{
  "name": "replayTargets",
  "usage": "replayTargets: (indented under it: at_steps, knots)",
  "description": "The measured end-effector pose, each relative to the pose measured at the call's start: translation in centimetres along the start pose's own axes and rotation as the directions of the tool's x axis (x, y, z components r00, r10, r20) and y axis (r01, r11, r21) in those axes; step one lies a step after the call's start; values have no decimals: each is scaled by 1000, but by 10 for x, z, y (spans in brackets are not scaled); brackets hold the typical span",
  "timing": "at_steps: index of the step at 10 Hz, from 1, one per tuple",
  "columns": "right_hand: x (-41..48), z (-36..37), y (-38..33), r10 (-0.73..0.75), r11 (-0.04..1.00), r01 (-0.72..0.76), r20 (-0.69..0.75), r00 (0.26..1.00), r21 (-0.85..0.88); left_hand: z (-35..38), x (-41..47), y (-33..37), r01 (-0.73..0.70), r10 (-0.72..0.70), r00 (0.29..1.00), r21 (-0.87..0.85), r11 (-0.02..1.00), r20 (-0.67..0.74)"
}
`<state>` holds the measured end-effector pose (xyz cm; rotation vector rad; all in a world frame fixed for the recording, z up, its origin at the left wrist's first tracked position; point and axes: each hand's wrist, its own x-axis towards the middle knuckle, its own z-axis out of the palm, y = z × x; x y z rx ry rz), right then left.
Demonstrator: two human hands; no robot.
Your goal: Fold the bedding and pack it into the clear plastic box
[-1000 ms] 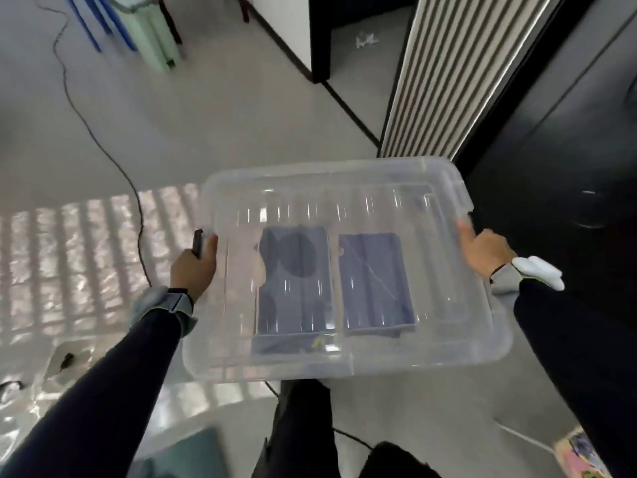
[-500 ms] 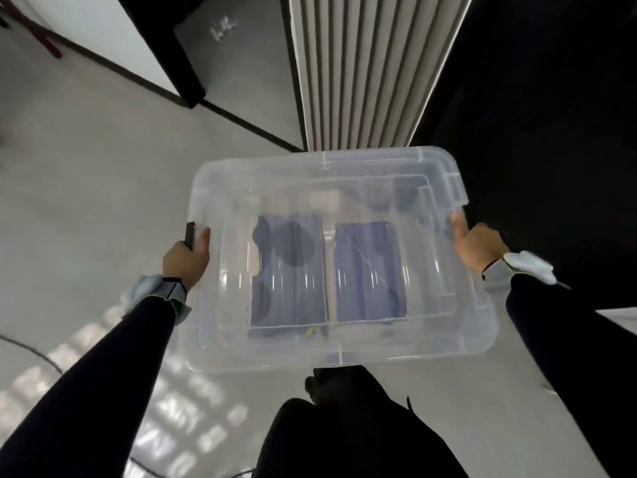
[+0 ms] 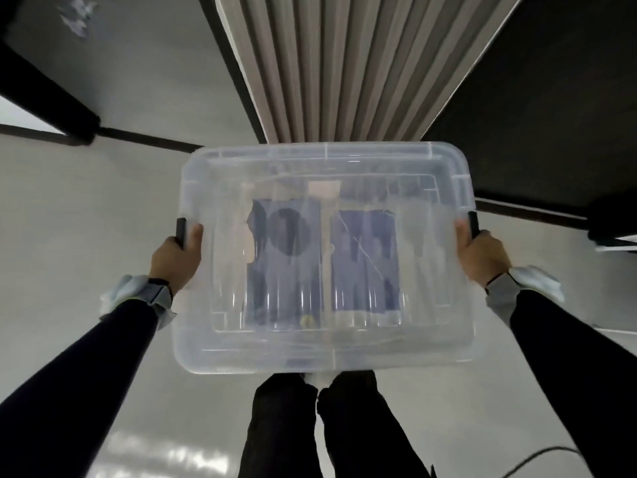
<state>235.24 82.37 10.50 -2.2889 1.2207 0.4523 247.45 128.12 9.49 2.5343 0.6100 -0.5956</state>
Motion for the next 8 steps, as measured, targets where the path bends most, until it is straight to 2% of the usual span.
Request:
replayTargets:
  at_steps: [2, 4, 6, 7, 8]
  knots:
    - [62, 114, -8, 98, 992, -98, 2, 995, 74, 60, 134, 8, -63, 53, 995, 114, 991, 90]
    - [120, 201, 4, 119, 990, -118, -10, 993, 73, 132, 220, -2, -100, 73, 986, 187, 977, 148]
    - [170, 242, 6, 100, 994, -96, -61, 993, 57, 178, 272, 2, -130, 103, 985, 195, 972, 141]
    - [175, 253, 5, 83, 996, -80, -109, 991, 29, 188, 285, 5, -113, 99, 991, 167, 979, 88]
    - [173, 246, 4, 121, 992, -119, -63, 991, 35, 182, 290, 3, -94, 79, 988, 106, 990, 133]
